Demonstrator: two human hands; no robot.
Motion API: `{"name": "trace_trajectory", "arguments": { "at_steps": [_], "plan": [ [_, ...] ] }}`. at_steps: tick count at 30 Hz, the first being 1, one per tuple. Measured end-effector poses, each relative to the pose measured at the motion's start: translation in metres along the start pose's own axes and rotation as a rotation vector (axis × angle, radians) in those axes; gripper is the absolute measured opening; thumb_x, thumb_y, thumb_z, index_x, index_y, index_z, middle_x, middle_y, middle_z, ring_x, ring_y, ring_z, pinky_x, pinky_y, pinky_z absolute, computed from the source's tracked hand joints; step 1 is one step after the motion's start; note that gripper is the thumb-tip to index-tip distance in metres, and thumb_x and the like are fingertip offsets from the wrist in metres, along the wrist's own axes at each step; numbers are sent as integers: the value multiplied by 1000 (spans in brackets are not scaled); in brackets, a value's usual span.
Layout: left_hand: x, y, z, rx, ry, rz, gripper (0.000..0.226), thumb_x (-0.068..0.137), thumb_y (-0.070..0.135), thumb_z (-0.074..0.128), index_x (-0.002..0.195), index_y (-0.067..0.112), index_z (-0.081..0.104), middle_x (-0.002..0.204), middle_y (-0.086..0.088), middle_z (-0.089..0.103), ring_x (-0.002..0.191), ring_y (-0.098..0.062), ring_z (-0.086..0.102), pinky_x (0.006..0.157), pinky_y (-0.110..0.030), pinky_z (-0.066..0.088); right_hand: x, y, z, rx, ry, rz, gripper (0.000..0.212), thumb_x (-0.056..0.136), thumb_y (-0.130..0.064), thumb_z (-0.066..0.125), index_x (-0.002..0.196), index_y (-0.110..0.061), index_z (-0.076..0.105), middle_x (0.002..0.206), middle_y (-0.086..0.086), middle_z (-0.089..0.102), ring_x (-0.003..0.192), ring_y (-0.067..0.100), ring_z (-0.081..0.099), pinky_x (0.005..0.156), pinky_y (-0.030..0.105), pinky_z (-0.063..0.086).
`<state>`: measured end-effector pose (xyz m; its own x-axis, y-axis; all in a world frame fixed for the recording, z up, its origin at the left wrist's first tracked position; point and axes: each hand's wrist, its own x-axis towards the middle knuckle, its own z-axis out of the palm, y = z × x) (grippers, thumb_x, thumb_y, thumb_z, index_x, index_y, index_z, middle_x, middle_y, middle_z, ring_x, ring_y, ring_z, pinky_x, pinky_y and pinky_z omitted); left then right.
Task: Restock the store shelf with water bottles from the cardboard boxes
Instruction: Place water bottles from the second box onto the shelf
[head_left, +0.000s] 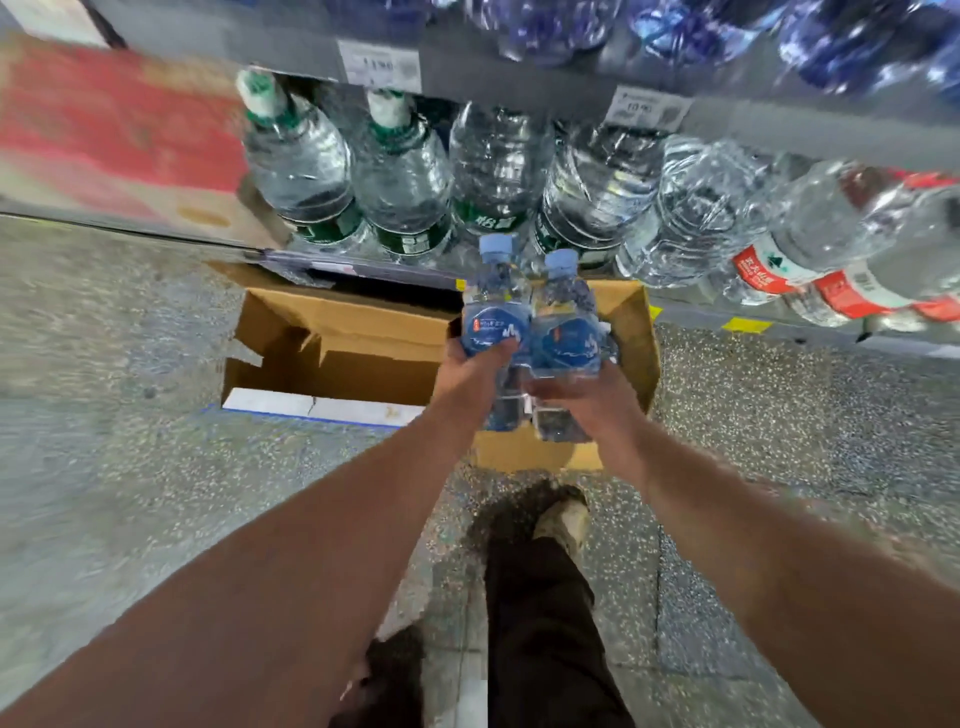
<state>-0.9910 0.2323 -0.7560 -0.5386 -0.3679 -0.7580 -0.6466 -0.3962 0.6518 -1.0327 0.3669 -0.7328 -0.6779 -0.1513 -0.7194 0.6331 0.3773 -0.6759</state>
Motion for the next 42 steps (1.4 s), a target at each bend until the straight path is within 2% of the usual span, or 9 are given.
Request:
{"name": "trace_trajectory", "arguments": {
  "at_steps": [6, 11, 14, 18, 22, 27, 32, 37, 42],
  "plan": [
    [-70, 46, -84, -35, 9, 137, 65, 69, 45, 72, 122, 16, 47, 112, -8, 61, 102, -30, 59, 86, -41, 48, -82, -49, 68, 22, 51, -117, 66, 59, -18, 89, 117, -11, 59, 106, 4, 69, 93, 18, 66, 80, 33, 55],
    [-137, 94, -150, -109, 47, 321, 49, 72, 35, 78, 110, 20, 50, 106, -2, 63, 91, -20, 62, 73, -32, 46, -161, -104, 117, 11, 45, -292, 49, 58, -22, 88, 102, -23, 64, 82, -8, 71, 61, 2, 60, 46, 16, 43],
    [-184, 129, -181, -122, 28, 430, 59, 65, 36, 82, 112, 20, 50, 107, -3, 64, 91, -20, 64, 72, -35, 51, -204, -135, 136, 52, -35, -363, 53, 59, -8, 86, 107, -9, 66, 90, 3, 73, 76, 17, 69, 69, 32, 56],
    [-238, 165, -215, -127, 44, 581, 61, 66, 33, 82, 117, 16, 54, 106, -3, 67, 88, -15, 66, 63, -26, 52, -262, -171, 155, 67, -21, -450, 57, 61, -19, 84, 113, -12, 62, 98, 8, 70, 84, 21, 66, 63, 29, 49],
    [-281, 190, -236, -160, 16, 648, 70, 60, 36, 81, 120, 11, 56, 111, -7, 67, 98, -23, 65, 84, -42, 54, -307, -198, 168, 48, 18, -575, 40, 62, -12, 82, 99, -19, 69, 89, -1, 74, 83, 15, 70, 71, 26, 53],
    [-308, 210, -253, -212, 38, 705, 43, 71, 26, 80, 101, 25, 49, 92, 13, 58, 81, -1, 56, 60, -21, 41, -348, -220, 175, 104, -13, -605, 51, 61, -18, 84, 106, -17, 61, 93, -3, 72, 84, 10, 67, 66, 24, 47],
    [-324, 233, -257, -210, 26, 718, 37, 71, 27, 79, 93, 30, 49, 94, 9, 60, 82, -4, 57, 66, -27, 42, -364, -244, 175, 131, -19, -612, 59, 67, -13, 80, 117, -12, 50, 93, -6, 63, 77, 4, 58, 63, 21, 41],
    [-321, 267, -245, -188, 33, 707, 60, 66, 38, 81, 112, 20, 48, 104, 3, 59, 92, -15, 59, 80, -35, 42, -357, -277, 164, 114, 6, -607, 88, 63, -20, 84, 137, -8, 38, 123, 9, 59, 107, 26, 58, 96, 39, 45],
    [-305, 315, -217, -210, 29, 769, 39, 66, 28, 84, 92, 27, 55, 87, 11, 66, 74, -4, 65, 58, -21, 46, -326, -324, 142, 131, -5, -631, 64, 64, -21, 84, 111, -19, 41, 89, -11, 59, 77, 6, 56, 68, 29, 45]
  ]
}}
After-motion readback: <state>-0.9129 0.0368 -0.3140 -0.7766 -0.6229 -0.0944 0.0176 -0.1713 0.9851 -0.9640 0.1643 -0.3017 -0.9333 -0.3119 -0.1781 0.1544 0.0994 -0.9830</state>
